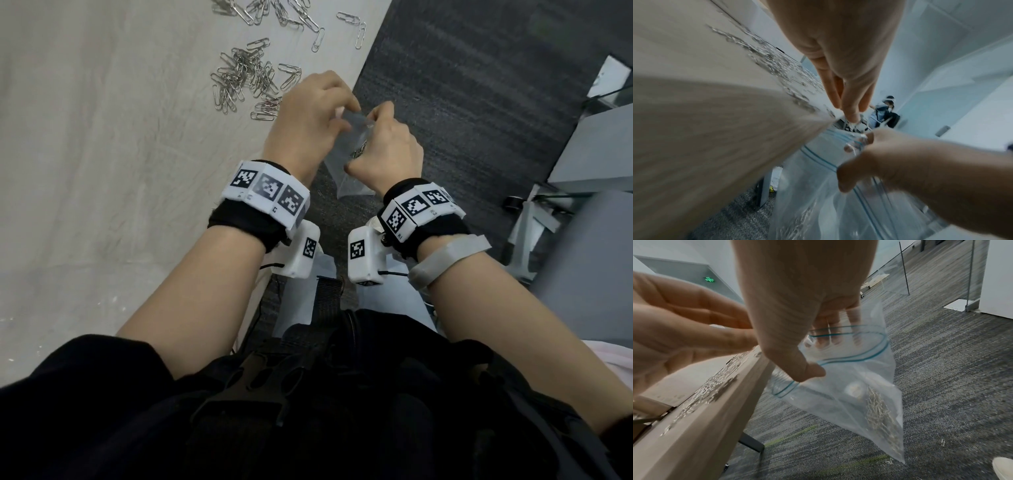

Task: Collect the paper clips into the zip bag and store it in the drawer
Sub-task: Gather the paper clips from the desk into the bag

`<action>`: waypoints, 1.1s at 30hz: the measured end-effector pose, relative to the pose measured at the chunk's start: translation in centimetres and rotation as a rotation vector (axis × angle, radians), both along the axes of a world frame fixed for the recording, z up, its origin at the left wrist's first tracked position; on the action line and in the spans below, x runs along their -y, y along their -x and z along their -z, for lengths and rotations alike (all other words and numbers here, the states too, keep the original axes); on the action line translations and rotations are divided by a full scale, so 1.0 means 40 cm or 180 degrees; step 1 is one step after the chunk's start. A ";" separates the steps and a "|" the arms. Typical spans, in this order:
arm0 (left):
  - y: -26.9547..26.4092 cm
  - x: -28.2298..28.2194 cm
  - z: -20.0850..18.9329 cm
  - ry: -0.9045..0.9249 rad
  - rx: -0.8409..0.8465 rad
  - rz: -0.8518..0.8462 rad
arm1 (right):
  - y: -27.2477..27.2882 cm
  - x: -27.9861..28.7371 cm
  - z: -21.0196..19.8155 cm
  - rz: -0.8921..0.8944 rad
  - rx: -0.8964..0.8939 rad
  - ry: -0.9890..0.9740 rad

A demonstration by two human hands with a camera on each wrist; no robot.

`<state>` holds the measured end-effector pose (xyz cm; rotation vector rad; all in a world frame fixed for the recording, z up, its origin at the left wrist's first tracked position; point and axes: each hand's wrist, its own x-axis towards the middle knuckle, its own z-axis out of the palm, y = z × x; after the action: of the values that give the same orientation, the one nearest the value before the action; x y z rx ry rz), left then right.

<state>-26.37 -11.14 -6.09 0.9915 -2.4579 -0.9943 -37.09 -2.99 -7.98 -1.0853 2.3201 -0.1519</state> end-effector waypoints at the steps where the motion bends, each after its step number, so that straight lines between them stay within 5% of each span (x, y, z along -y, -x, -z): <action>1: -0.011 0.009 -0.001 0.0031 -0.0112 -0.0238 | 0.000 0.000 0.000 0.0001 -0.0001 -0.0004; 5: -0.077 0.049 -0.001 0.0296 -0.0279 -0.1330 | -0.002 -0.001 -0.001 0.0017 0.0031 -0.0003; 7: -0.114 0.066 -0.004 0.0277 0.0098 -0.1638 | -0.004 0.000 -0.001 0.0017 0.0025 -0.0002; 10: -0.164 0.077 -0.016 -0.0160 0.1054 -0.1155 | -0.006 0.002 -0.002 0.0027 0.0040 0.0011; 14: -0.179 0.087 -0.019 -0.0538 0.1629 -0.0423 | -0.004 0.001 -0.003 0.0025 0.0049 -0.0023; 25: -0.130 0.047 0.020 -0.0322 0.0647 -0.0285 | -0.003 0.003 -0.005 0.0044 0.0030 -0.0042; 33: -0.079 0.045 -0.017 0.0001 0.1079 0.0168 | -0.001 -0.001 -0.005 0.0048 0.0041 -0.0041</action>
<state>-23.21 -12.96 -5.41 1.1851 -2.7685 -0.9037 -37.03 -2.94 -7.80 -1.0575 2.3152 -0.1493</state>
